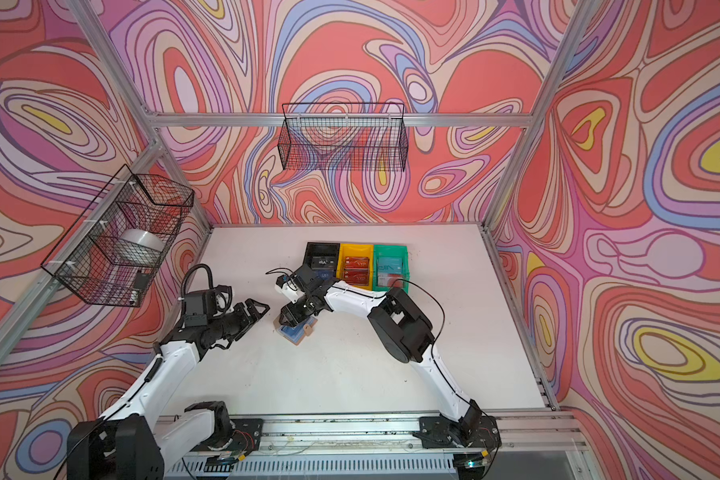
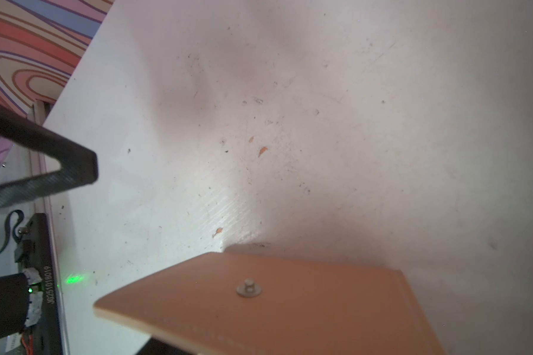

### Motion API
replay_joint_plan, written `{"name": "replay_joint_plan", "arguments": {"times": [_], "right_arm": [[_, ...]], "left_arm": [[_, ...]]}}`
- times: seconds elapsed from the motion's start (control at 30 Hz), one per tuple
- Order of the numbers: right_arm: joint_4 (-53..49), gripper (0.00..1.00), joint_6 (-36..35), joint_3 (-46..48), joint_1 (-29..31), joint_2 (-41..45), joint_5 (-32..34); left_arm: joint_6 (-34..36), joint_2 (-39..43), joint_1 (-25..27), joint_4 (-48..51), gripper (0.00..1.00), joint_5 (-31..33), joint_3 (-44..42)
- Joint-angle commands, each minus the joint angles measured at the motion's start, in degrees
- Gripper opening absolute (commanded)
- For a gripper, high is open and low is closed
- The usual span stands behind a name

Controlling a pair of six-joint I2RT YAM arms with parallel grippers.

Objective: Take the credit cards out of the card holder

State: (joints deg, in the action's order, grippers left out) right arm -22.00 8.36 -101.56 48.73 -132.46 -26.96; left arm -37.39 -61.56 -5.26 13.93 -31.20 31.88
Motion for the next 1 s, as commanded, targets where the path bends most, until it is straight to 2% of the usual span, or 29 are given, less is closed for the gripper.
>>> {"name": "replay_joint_plan", "arguments": {"times": [0.0,0.23,0.5,0.63,0.8,0.97], "right_arm": [[3.0,0.52,1.5,-0.5,0.0,-1.0,-2.2],[3.0,0.50,1.3,-0.1,0.0,-1.4,-1.8],[2.7,0.50,1.2,-0.7,0.0,-2.0,-1.7],[2.5,0.50,1.0,-0.8,0.0,-2.2,-1.5],[2.1,0.50,0.9,-1.3,0.0,-2.8,-1.4],[1.8,0.50,0.7,-1.6,0.0,-3.1,-1.4]], "left_arm": [[-1.6,-1.8,-0.4,-2.7,0.71,-2.3,-0.4],[0.0,-5.5,-0.4,-3.9,0.72,-5.2,0.0],[0.2,-9.3,-0.4,-7.2,0.54,-7.2,-1.0],[-0.3,-12.5,0.1,-10.0,0.50,-9.3,-1.1],[0.6,-14.5,1.2,-10.0,0.49,-8.3,-0.6],[1.9,-16.5,1.3,-8.5,0.41,-7.5,0.3]]}}
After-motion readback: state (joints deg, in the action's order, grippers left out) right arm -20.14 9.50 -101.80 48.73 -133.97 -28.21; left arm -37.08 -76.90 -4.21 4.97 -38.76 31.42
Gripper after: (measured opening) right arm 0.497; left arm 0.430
